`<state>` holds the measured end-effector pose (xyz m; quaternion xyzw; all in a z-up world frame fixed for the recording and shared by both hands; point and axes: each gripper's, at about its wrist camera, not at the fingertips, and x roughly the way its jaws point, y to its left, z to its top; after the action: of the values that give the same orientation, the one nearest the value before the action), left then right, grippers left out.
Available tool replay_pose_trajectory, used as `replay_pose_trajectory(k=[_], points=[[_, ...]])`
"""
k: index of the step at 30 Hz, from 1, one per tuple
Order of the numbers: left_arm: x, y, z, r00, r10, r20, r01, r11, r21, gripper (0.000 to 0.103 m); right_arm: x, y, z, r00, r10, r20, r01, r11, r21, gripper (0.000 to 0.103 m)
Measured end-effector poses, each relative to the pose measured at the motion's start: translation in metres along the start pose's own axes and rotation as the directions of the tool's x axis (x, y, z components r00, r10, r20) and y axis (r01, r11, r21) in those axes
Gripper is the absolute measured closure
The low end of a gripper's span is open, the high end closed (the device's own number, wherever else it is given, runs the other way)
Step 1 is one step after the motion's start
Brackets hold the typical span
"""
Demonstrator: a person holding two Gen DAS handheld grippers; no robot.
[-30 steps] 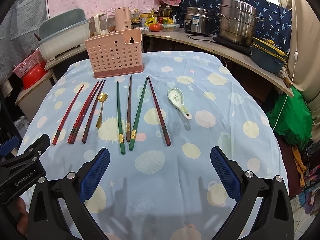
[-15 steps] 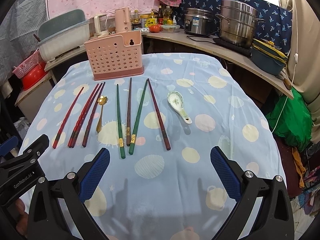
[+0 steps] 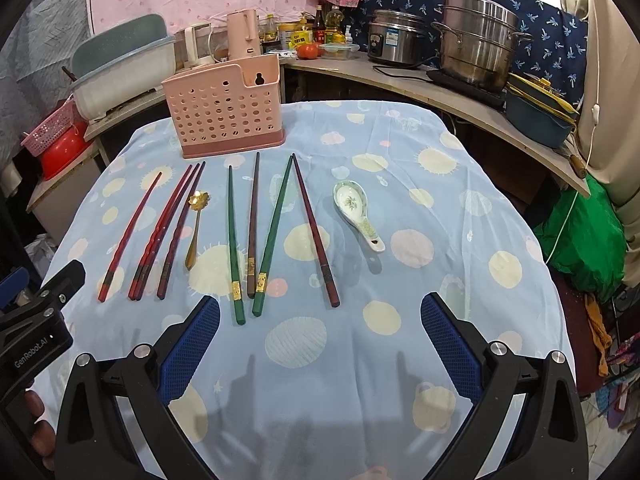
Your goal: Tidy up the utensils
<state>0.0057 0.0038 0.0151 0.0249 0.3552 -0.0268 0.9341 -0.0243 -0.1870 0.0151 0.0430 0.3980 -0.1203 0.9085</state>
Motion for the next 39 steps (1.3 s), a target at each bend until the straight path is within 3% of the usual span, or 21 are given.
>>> replay_pose_trajectory(k=[9, 29, 34, 36, 39], points=[[0.009, 0.004, 0.009, 1.0, 0.014, 0.002, -0.014, 1.0, -0.001, 0.007, 0.006, 0.0, 0.008, 1.0, -0.013, 0.02, 0.013, 1.0, -0.009, 0.007], [0.081, 0.052, 0.01, 0.991, 0.054, -0.123, -0.06, 0.997, -0.044, 0.009, 0.051, -0.019, 0.027, 1.0, -0.021, -0.016, 0.022, 0.999, 0.034, 0.008], [0.098, 0.048, 0.003, 0.985, 0.023, -0.168, -0.029, 0.999, -0.029, 0.022, 0.064, -0.02, 0.03, 0.999, -0.01, -0.037, 0.012, 0.999, 0.047, 0.014], [0.103, 0.047, 0.0, 0.982, 0.003, -0.191, -0.009, 0.999, -0.033, 0.036, 0.067, -0.022, 0.031, 0.999, -0.007, -0.043, 0.009, 0.999, 0.054, 0.016], [0.103, 0.048, -0.007, 0.977, -0.027, -0.211, 0.018, 0.999, -0.047, 0.042, 0.07, -0.022, 0.03, 0.999, -0.004, -0.049, 0.007, 0.998, 0.055, 0.017]])
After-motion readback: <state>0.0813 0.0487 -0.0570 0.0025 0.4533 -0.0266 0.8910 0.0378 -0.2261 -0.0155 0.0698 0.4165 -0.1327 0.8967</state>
